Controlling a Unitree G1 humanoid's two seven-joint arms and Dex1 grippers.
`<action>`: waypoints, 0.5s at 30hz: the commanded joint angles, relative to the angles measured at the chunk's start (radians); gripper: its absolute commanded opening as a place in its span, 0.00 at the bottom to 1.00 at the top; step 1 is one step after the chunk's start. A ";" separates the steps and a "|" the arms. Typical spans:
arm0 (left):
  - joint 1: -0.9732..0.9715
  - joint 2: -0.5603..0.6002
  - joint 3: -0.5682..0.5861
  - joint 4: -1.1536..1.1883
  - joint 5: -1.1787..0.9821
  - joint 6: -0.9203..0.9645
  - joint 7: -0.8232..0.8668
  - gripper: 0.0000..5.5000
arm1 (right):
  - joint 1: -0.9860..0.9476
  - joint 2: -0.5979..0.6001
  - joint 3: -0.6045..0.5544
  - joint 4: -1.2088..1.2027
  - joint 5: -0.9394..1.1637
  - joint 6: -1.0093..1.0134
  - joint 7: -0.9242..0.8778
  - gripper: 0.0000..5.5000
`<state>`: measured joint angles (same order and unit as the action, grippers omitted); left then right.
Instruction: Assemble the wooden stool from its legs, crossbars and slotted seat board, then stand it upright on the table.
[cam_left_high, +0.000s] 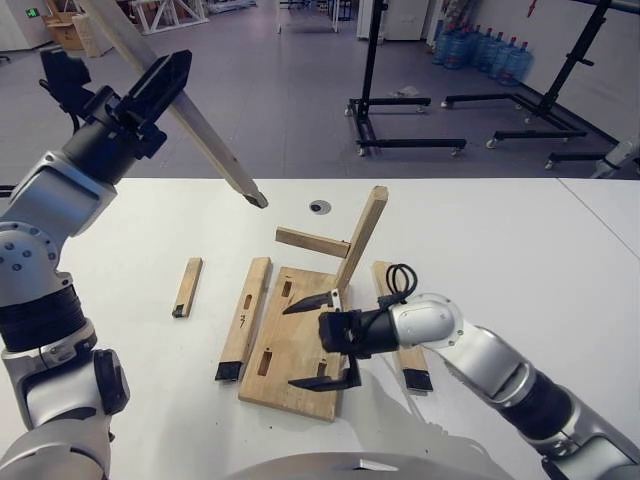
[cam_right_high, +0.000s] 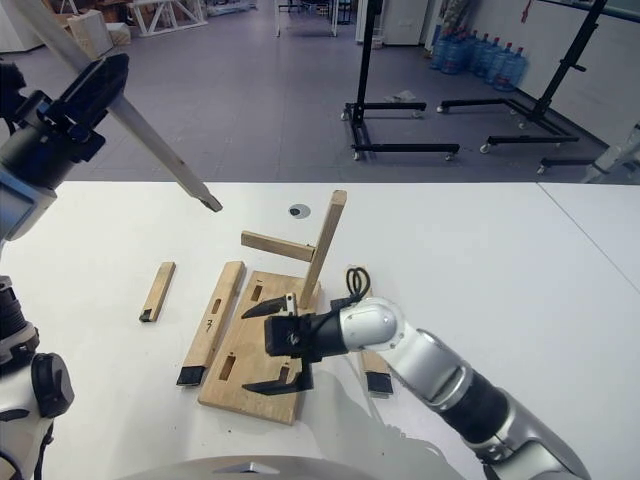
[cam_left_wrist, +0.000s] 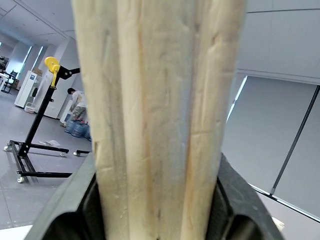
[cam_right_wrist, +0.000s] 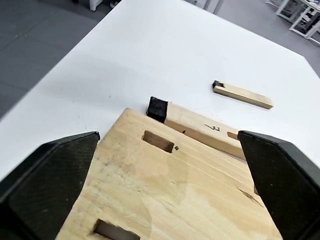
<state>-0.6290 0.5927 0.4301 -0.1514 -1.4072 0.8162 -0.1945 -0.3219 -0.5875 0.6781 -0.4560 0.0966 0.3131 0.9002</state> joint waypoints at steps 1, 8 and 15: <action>0.014 -0.019 -0.002 -0.026 0.011 -0.010 0.008 0.37 | -0.041 0.029 0.066 0.085 -0.131 -0.022 0.003 0.93; 0.033 -0.043 -0.013 -0.043 0.021 -0.011 0.012 0.37 | -0.076 0.088 0.117 0.162 -0.245 0.001 0.033 0.93; 0.049 -0.055 -0.018 -0.056 0.031 -0.011 0.008 0.37 | -0.037 -0.012 0.106 0.146 -0.289 -0.015 0.109 0.93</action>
<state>-0.5917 0.5369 0.4159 -0.1927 -1.3867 0.8102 -0.1896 -0.3940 -0.5066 0.7817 -0.3239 -0.1489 0.2917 0.9584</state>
